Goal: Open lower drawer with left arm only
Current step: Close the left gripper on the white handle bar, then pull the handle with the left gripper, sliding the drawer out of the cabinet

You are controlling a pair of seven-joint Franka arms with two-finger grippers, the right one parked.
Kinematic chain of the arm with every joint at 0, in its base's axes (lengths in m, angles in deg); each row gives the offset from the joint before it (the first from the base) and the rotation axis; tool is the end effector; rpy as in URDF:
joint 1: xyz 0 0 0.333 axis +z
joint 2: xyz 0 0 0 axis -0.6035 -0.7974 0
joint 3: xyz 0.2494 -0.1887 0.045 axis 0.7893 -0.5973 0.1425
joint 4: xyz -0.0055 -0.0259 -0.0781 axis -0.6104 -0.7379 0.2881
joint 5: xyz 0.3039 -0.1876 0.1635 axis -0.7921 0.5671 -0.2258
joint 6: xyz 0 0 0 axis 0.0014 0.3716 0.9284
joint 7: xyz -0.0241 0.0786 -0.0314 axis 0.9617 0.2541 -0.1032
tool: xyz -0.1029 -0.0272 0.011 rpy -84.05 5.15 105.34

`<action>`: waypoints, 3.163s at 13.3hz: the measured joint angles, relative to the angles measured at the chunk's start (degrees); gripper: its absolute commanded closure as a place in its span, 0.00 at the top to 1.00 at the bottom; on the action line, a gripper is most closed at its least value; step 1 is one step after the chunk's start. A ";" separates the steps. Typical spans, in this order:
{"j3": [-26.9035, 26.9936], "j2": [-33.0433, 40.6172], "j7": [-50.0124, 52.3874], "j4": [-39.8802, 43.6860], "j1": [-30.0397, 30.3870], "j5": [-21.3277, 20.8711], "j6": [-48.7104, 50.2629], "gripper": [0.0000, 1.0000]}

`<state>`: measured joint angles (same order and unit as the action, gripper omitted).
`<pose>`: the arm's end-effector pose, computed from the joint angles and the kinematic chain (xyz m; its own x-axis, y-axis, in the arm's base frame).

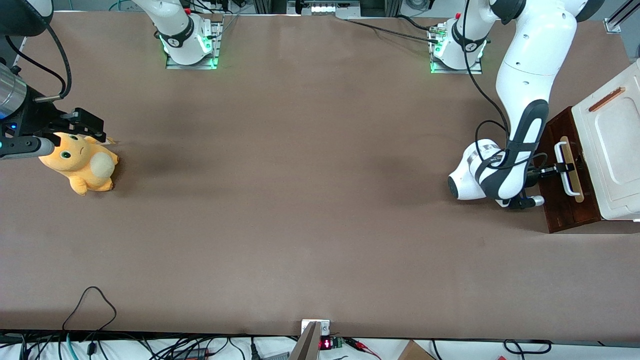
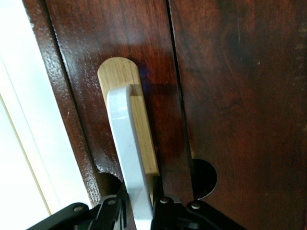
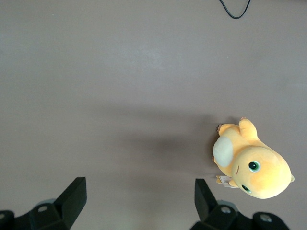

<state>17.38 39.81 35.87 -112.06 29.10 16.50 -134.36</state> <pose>0.5580 0.0413 0.1488 0.9690 0.1963 -0.1501 -0.1458 -0.0362 -0.9887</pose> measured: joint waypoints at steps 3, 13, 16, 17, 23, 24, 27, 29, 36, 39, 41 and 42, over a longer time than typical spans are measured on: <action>-0.01 0.00 0.65 0.06 -0.30 0.32 -0.04 0.18; -0.04 0.05 0.91 0.39 -2.62 2.64 0.60 0.18; -0.04 0.05 1.02 0.39 -2.85 2.82 0.72 0.18; -0.04 0.04 1.11 0.39 -2.94 2.91 0.76 0.18; -0.04 0.04 1.19 0.41 -3.83 3.59 0.95 0.18; -0.03 0.04 1.22 0.43 -4.11 3.81 0.98 0.18; 0.00 0.04 1.36 0.51 -5.04 4.50 1.03 0.18; 0.04 0.05 1.38 0.56 -5.67 4.95 1.03 0.18; 0.20 -0.03 1.45 1.31 -7.96 7.20 1.38 0.18; 0.24 -0.06 1.46 1.53 -8.14 7.62 1.44 0.18; 0.38 -0.17 1.96 2.03 -8.56 8.45 1.45 0.18; 0.42 -0.23 1.98 2.44 -8.77 9.10 1.58 0.18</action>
<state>17.80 39.57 37.86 -109.62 20.33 25.60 -132.78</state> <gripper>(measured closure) 0.815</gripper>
